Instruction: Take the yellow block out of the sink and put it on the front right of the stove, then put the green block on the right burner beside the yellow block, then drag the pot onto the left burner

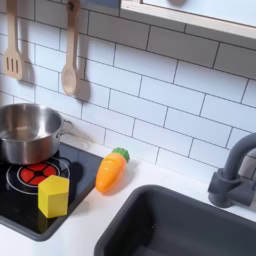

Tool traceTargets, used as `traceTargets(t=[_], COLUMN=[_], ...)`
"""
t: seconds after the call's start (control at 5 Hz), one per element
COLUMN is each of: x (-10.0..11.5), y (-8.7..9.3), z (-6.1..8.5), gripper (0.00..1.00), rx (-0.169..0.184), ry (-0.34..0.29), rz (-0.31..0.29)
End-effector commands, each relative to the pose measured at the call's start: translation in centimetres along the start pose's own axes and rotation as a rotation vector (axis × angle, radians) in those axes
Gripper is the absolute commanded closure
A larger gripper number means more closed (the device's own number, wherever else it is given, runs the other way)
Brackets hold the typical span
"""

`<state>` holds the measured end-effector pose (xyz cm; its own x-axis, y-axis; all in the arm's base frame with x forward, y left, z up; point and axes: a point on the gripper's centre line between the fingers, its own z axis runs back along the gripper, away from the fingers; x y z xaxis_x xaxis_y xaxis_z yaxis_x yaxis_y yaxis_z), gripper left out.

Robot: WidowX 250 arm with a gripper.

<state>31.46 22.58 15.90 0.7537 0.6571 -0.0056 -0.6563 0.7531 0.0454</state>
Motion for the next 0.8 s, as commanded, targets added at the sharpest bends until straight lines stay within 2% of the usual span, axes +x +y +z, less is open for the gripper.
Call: traceTargets(t=[0.0, 0.2, 0.4, 0.6], x=[0.24, 0.28, 0.35, 0.57], y=[0.01, 0.15, 0.23, 0.17], z=[-0.60, -0.36, -0.29, -0.48], gripper=[0.00, 0.01, 1.00, 1.00], rx=[0.004, 0.008, -0.009, -0.002], ry=[0.018, 0.006, -0.012, -0.013], rz=[0.013, 0.013, 0.015, 0.019])
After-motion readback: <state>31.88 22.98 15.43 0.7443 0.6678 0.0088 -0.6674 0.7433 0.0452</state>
